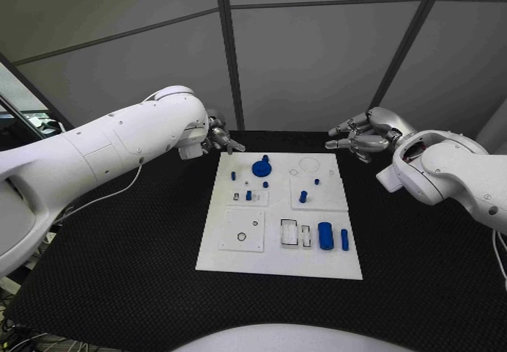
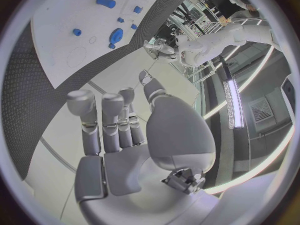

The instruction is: Assemble the parts on the task board

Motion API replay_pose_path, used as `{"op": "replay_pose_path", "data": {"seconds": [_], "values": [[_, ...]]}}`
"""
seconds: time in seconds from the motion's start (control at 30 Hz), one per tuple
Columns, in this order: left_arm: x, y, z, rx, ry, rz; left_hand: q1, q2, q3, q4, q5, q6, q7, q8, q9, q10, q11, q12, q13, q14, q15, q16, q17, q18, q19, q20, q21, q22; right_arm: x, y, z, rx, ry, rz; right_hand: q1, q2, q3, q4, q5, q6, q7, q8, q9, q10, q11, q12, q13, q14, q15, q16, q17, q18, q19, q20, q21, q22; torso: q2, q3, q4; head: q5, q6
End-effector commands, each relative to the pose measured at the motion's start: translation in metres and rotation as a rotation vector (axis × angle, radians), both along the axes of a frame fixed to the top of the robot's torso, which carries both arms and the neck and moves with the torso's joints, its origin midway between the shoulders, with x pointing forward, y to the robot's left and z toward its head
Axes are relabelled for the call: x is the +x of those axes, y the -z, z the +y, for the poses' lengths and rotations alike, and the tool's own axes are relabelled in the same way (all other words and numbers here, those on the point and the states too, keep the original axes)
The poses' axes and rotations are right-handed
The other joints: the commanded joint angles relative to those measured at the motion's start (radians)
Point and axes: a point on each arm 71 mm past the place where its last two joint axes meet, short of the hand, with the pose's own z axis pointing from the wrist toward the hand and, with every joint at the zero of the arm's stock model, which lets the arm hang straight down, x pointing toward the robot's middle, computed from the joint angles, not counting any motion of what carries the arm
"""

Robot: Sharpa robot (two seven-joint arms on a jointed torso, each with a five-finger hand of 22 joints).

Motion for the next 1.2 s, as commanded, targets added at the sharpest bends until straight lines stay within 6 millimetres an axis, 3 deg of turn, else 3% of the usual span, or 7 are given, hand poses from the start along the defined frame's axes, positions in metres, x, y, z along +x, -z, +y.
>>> {"op": "replay_pose_path", "data": {"seconds": [0.03,0.53,0.87,1.2], "values": [[0.005,0.004,-0.001,0.001,0.053,0.043,0.006,0.004,-0.008,0.001,-0.005,0.007,0.002,-0.005,-0.006,-0.002,0.002,0.011,0.120,0.063,0.009,0.004,0.138,0.005,0.007,0.006,0.003,0.009,0.000,-0.001,0.002,0.004,-0.012,-0.004,-0.005,0.003,-0.001,-0.003,0.004,-0.007,0.000,-0.005,-0.001,-0.006,0.001,-0.004,-0.002,0.004,0.003,-0.005,-0.002,0.010,0.001,-0.002,-0.006,-0.001,0.006,-0.0014,-0.0053,0.005,0.003],[0.011,0.039,0.000,0.046,0.046,0.152,-0.001,0.022,-0.019,0.010,-0.002,0.042,-0.005,0.003,-0.020,0.007,-0.003,0.032,0.127,0.072,0.005,0.028,0.161,0.000,0.030,0.004,0.020,0.037,0.001,-0.001,0.005,0.006,-0.019,-0.004,-0.005,0.003,-0.001,-0.003,0.004,-0.007,0.000,-0.005,-0.001,-0.006,0.001,-0.004,-0.002,0.004,0.003,-0.005,-0.002,0.010,0.001,-0.002,-0.006,-0.001,0.007,-0.0020,-0.0075,0.010,-0.006],[0.011,0.045,-0.001,0.067,0.047,0.163,-0.010,0.023,-0.027,0.012,-0.009,0.048,-0.008,0.008,-0.019,0.009,-0.005,0.040,0.129,0.074,0.004,0.036,0.169,-0.002,0.035,0.003,0.025,0.045,0.001,-0.001,0.006,0.006,-0.020,-0.003,-0.005,0.003,-0.001,-0.003,0.004,-0.007,0.000,-0.005,-0.001,-0.006,0.001,-0.004,-0.002,0.004,0.003,-0.005,-0.002,0.010,0.001,-0.002,-0.006,-0.001,0.006,-0.0006,-0.0043,0.014,-0.009],[0.011,0.047,0.003,0.088,0.043,0.164,0.007,0.024,-0.025,0.000,0.000,0.053,-0.011,0.014,-0.015,0.011,-0.008,0.043,0.131,0.075,0.002,0.038,0.172,-0.003,0.038,0.001,0.027,0.050,0.001,-0.001,0.006,0.006,-0.020,-0.003,-0.005,0.003,-0.001,-0.003,0.004,-0.007,0.000,-0.005,-0.001,-0.006,0.001,-0.004,-0.002,0.004,0.003,-0.005,-0.002,0.010,0.001,-0.002,-0.006,-0.001,0.006,-0.0009,-0.0065,0.015,-0.009]]}}
